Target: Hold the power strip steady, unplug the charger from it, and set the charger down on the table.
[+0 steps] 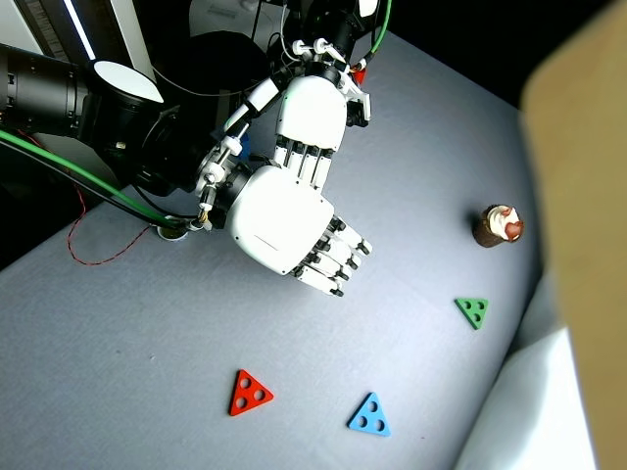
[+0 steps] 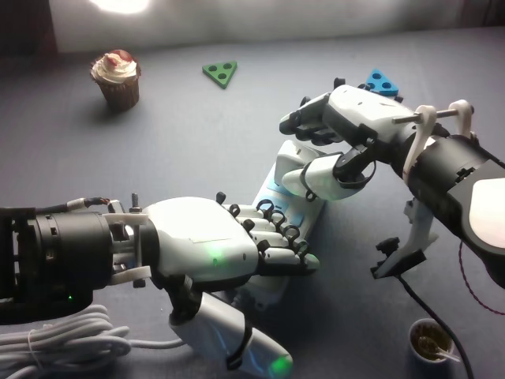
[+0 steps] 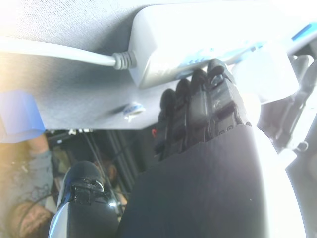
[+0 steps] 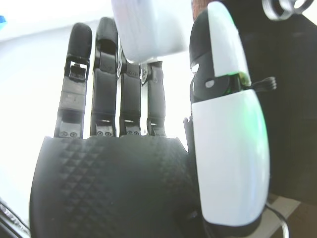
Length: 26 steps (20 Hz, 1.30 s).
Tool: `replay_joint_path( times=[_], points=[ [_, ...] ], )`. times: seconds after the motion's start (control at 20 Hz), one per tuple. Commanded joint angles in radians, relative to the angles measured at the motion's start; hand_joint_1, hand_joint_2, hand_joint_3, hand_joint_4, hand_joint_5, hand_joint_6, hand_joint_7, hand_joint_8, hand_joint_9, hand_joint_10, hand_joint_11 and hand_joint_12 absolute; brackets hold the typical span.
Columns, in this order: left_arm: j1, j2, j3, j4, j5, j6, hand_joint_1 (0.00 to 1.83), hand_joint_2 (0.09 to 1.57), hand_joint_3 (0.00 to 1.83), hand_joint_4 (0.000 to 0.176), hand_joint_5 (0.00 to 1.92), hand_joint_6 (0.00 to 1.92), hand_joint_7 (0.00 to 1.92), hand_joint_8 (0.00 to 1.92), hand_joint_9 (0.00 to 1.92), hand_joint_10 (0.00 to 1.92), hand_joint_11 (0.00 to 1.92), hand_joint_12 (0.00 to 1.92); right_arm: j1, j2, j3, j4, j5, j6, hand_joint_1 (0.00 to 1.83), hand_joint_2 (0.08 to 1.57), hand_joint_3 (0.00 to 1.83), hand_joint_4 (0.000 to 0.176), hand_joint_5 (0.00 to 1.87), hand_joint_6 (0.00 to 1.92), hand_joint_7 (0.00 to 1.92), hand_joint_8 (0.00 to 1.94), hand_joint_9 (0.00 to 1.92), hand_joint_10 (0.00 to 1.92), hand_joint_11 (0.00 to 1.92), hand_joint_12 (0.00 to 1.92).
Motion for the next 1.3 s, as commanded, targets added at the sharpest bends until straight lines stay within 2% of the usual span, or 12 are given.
replay_joint_path(
  times=[0.0,0.15,0.2,0.3,0.35,0.4,0.45,0.55,0.65,1.15,1.2,1.25],
  points=[
    [0.0,-0.012,0.002,-0.012,-0.05,-0.008,0.0,1.06,0.0,0.0,0.1,0.0,0.11,0.0,0.09,0.0,0.08,0.03,0.001,0.016,-0.008,-0.063,-0.064,0.008,1.12,1.04,0.0,0.0,0.64,0.01,0.65,0.0,0.66,0.01,0.27,0.86],
    [0.008,-0.013,0.002,-0.012,-0.051,-0.012,0.0,1.06,0.0,0.0,0.12,0.01,0.12,0.01,0.11,0.01,0.09,0.03,-0.005,0.019,-0.002,-0.063,-0.065,0.008,1.13,1.03,0.0,0.0,0.79,0.01,0.79,0.01,0.79,0.01,0.41,0.84],
    [0.012,-0.013,0.002,-0.012,-0.051,-0.016,0.0,1.06,0.0,0.0,0.11,0.0,0.12,0.0,0.1,0.0,0.08,0.02,-0.005,0.016,0.003,-0.063,-0.065,0.008,1.16,1.08,0.0,0.0,1.01,0.66,0.92,0.01,0.92,0.01,0.55,0.82],
    [0.015,-0.013,0.002,-0.012,-0.051,-0.017,0.0,1.06,0.0,0.0,0.11,0.0,0.11,0.0,0.09,0.0,0.07,0.02,-0.002,0.011,0.013,-0.064,-0.065,0.008,1.17,1.08,0.0,0.0,1.03,0.84,1.01,0.01,1.0,0.02,0.63,0.83],
    [0.016,-0.013,0.003,-0.012,-0.051,-0.018,0.0,1.06,0.0,0.0,0.12,0.0,0.12,0.0,0.1,0.0,0.08,0.02,0.0,0.009,0.016,-0.064,-0.065,0.008,1.23,1.05,0.0,0.0,1.08,0.78,1.17,0.49,1.17,0.03,0.78,0.85],
    [0.016,-0.014,0.004,-0.012,-0.051,-0.018,0.0,1.06,0.0,0.0,0.12,0.0,0.12,0.0,0.1,0.0,0.08,0.03,0.002,0.009,0.017,-0.065,-0.065,0.008,1.36,1.05,0.01,0.0,1.04,0.81,1.17,0.57,1.09,0.77,0.83,0.86],
    [0.016,-0.014,0.006,-0.012,-0.051,-0.018,0.01,1.06,0.0,0.0,0.12,0.0,0.12,0.0,0.1,0.0,0.08,0.03,0.002,0.01,0.017,-0.067,-0.065,0.008,1.38,1.06,0.0,0.0,1.03,0.85,1.14,0.63,1.06,0.94,0.85,0.89],
    [0.016,-0.015,0.008,-0.012,-0.051,-0.018,0.0,1.06,0.0,0.0,0.13,0.01,0.13,0.01,0.12,0.01,0.09,0.03,0.001,0.014,0.01,-0.074,-0.065,0.008,1.25,1.05,0.0,0.024,1.07,0.83,1.18,0.65,1.24,0.14,0.82,0.98],
    [0.017,-0.017,0.01,-0.012,-0.053,-0.018,0.0,1.05,0.0,0.0,0.12,0.0,0.13,0.0,0.12,0.01,0.09,0.03,0.0,0.019,0.001,-0.103,-0.065,0.008,1.24,1.06,0.0,0.027,1.05,0.86,1.16,0.68,1.26,0.04,0.82,0.95],
    [0.02,-0.019,0.011,-0.012,-0.054,-0.022,0.01,1.06,0.0,0.0,0.12,0.0,0.12,0.0,0.1,0.0,0.08,0.02,0.04,0.049,-0.026,-0.208,-0.078,0.016,1.25,1.06,0.0,0.022,1.05,0.87,1.19,0.64,1.27,0.0,0.83,0.9],
    [0.02,-0.02,0.012,-0.012,-0.054,-0.022,0.02,1.06,0.0,0.0,0.11,0.0,0.11,0.0,0.11,0.0,0.08,0.02,0.045,0.058,-0.033,-0.212,-0.078,0.016,1.36,1.02,0.0,0.0,1.11,0.72,1.36,0.21,1.19,0.64,0.83,0.91],
    [0.02,-0.02,0.012,-0.012,-0.054,-0.023,0.02,1.06,0.0,0.0,0.11,0.0,0.11,0.0,0.11,0.0,0.08,0.02,0.046,0.068,-0.041,-0.218,-0.078,0.016,1.36,1.02,0.0,0.0,1.11,0.72,1.36,0.21,1.19,0.64,0.83,0.91]
  ],
)
